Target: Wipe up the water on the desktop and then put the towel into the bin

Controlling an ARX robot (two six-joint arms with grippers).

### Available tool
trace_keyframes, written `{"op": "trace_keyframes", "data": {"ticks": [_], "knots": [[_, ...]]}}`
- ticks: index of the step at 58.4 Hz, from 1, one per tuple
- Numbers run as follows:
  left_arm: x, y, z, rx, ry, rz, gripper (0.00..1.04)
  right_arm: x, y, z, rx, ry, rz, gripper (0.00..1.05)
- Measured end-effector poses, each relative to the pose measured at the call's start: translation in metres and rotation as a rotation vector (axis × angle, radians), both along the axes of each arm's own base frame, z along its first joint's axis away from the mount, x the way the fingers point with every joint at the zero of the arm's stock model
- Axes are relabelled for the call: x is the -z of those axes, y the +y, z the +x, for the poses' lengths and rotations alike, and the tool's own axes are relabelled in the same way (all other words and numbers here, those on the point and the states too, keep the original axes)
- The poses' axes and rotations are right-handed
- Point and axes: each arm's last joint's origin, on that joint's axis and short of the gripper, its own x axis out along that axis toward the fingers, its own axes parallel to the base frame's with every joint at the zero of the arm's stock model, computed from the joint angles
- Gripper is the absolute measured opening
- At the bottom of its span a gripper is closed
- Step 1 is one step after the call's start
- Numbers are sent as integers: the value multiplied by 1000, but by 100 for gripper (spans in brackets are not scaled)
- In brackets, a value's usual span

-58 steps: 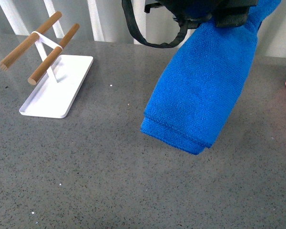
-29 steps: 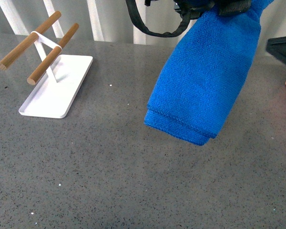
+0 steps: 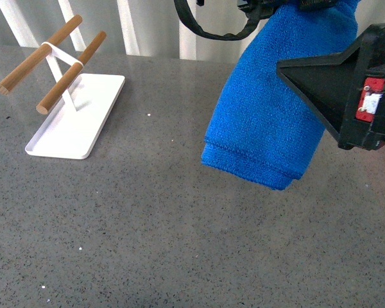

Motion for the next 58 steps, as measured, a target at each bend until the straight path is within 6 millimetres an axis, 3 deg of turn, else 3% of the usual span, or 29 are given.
{"op": "trace_keyframes", "data": {"ticks": [30, 38, 53, 58], "knots": [[-3, 5, 5, -54, 29, -11, 6, 9, 12, 24, -10, -14, 50, 98], [-3, 5, 5, -59, 41, -16, 6, 9, 13, 27, -4, -13, 69, 80], [-8, 4, 7, -67, 51, -35, 6, 7, 18, 34, -1, -14, 131, 26], [-9, 4, 7, -67, 52, -36, 6, 7, 18, 34, 3, -12, 134, 15]]}}
